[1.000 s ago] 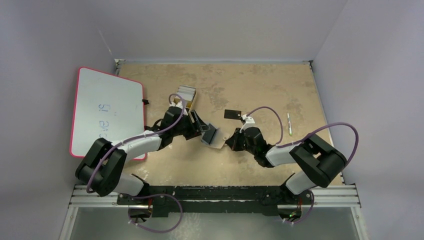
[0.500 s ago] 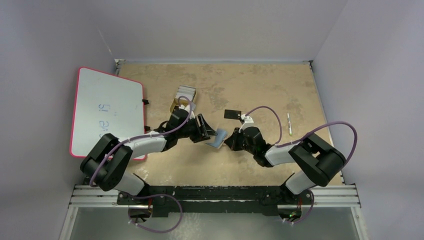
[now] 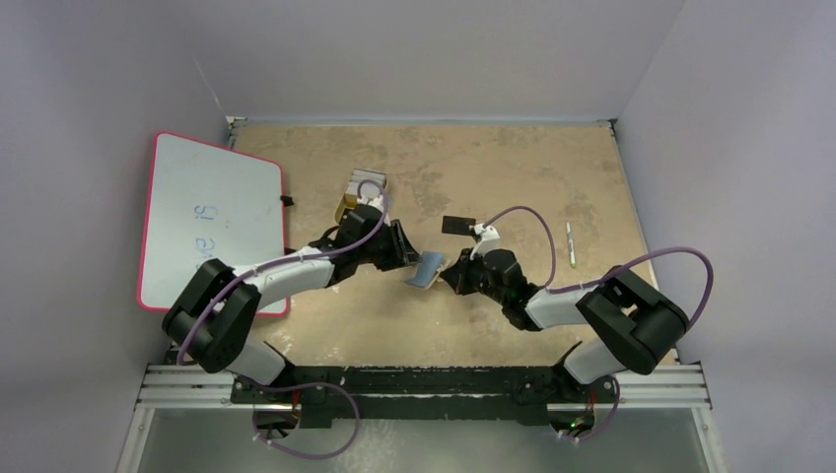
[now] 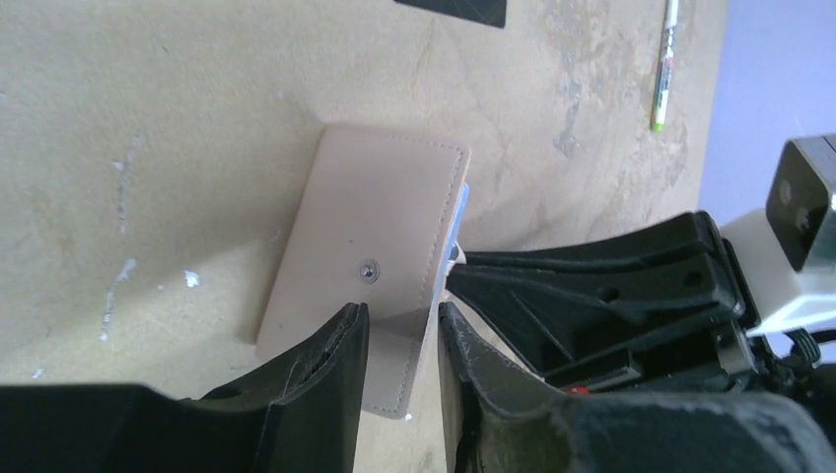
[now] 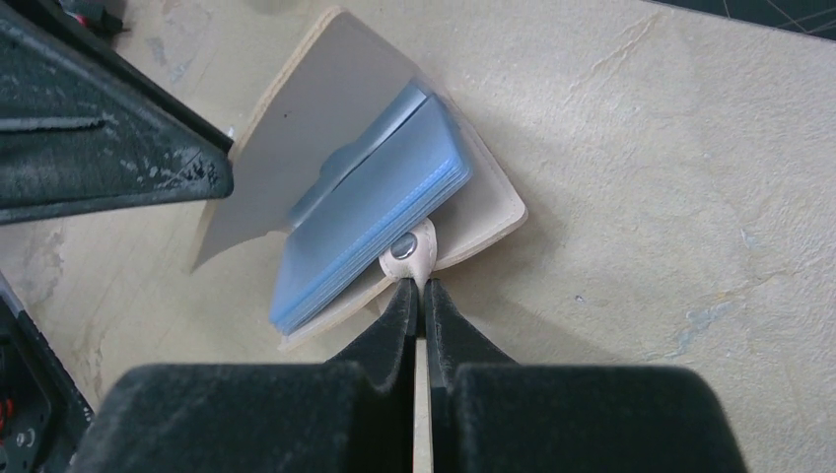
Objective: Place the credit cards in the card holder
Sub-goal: Close the card holder at the center of the board.
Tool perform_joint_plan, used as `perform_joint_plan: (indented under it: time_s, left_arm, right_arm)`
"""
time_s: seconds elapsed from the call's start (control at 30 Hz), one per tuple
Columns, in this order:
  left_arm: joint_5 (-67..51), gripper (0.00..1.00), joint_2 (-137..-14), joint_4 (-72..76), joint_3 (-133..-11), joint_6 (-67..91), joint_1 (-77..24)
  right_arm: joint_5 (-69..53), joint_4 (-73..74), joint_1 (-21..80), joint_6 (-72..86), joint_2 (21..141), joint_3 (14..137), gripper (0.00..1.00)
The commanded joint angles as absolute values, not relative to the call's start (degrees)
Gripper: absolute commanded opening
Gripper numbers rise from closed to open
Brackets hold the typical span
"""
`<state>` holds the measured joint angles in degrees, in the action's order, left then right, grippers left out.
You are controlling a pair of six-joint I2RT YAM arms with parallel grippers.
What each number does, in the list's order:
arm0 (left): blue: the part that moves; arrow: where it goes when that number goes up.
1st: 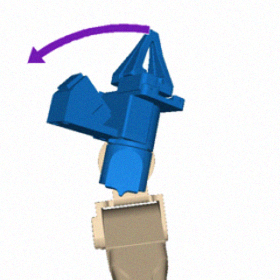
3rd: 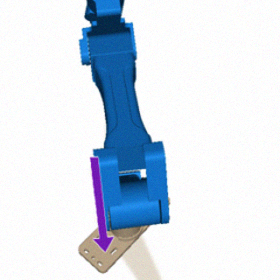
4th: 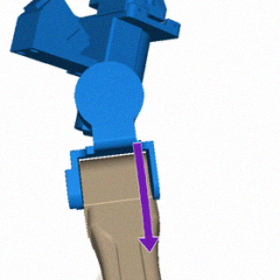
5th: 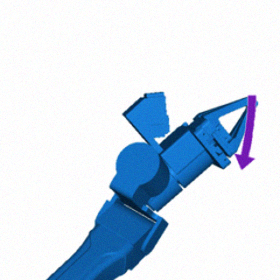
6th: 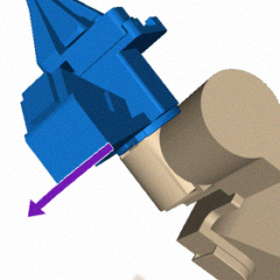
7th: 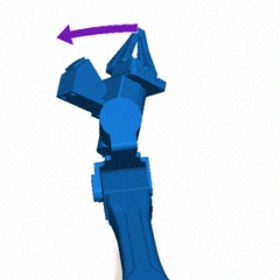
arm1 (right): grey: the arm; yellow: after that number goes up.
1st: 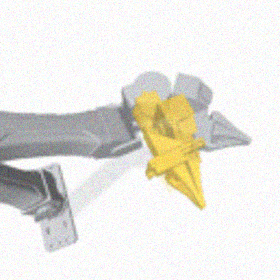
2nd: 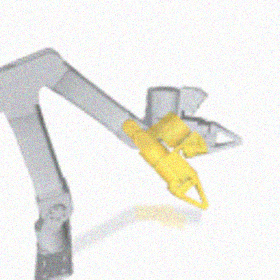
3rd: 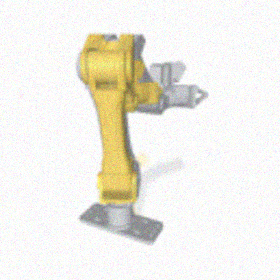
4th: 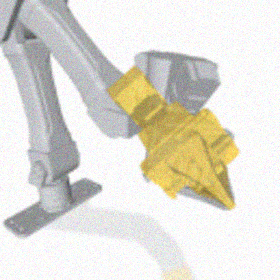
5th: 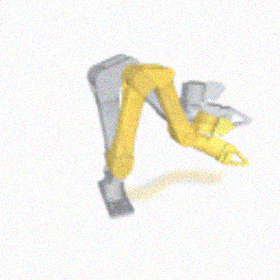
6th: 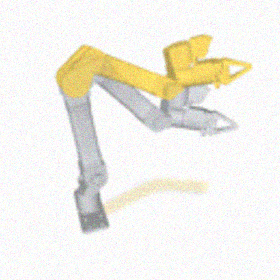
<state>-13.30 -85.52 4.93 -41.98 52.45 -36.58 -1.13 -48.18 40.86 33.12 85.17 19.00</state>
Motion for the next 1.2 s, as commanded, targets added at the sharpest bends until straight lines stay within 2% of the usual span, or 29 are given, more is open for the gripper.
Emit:
perform_joint_plan:
  time_s: [0.0,0.17,0.33,0.53,0.8,0.97,1.17]
  left_arm:
    - [-6.8,0.31,-84.6,1.5,-45.2,48.9,-36.9]
    - [-7.0,0.27,-85.7,2.9,-45.5,49.9,-36.9]
    - [-16.2,0.24,-89.0,9.4,-44.9,53.3,-36.9]
    - [-24.2,0.30,-94.4,17.9,-44.6,56.9,-36.8]
    - [-7.9,0.18,-100.2,-2.6,-51.4,46.0,-37.1]
    - [-2.9,0.18,-101.0,-6.0,-51.7,44.6,-37.3]
    - [-1.6,0.17,-102.6,-6.8,-51.5,44.3,-37.5]
  right_arm:
    - [-2.2,-53.1,41.1,31.0,84.4,18.7,0.00]
    - [-2.1,-53.1,41.1,30.7,85.0,18.8,0.00]
    - [-1.7,-53.0,41.1,30.7,85.5,19.0,0.00]
    - [-2.3,-60.8,41.1,31.3,88.1,16.8,0.00]
    - [-0.7,-66.4,41.1,27.7,86.5,15.1,0.00]
    - [-0.8,-69.1,41.1,24.0,83.6,14.3,0.00]
    - [-1.9,-68.9,41.1,21.3,82.0,14.2,0.06]
